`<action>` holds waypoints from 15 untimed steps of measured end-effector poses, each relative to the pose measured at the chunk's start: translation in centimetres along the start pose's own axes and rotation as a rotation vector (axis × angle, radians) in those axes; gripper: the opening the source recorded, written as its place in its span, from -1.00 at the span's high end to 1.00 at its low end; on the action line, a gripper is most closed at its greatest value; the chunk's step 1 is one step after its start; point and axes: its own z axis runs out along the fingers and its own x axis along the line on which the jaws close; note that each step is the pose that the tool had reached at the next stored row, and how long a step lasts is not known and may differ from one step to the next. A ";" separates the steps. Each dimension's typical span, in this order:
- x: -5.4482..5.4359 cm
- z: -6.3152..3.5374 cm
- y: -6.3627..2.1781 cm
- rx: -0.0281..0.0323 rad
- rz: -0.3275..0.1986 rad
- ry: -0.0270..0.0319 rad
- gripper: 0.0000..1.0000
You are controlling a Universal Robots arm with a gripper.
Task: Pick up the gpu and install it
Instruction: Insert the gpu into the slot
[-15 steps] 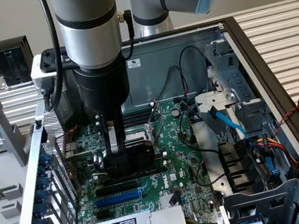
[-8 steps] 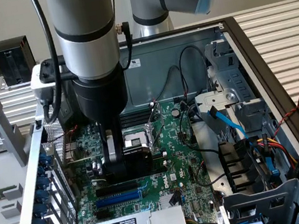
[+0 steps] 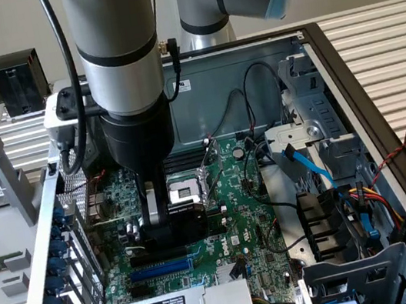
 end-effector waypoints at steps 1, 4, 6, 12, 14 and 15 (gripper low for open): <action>0.0 0.00 0.00 0.0000 0.000 0.0000 0.45; 0.0 0.00 0.00 0.0000 0.000 0.0003 0.45; 0.0 0.00 0.01 0.0000 0.000 0.0007 0.45; 0.0 0.00 0.01 0.0000 0.000 0.0008 0.45; 0.0 0.00 0.01 0.0000 0.000 0.0008 0.45; 0.0 0.00 0.01 0.0000 0.000 0.0008 0.45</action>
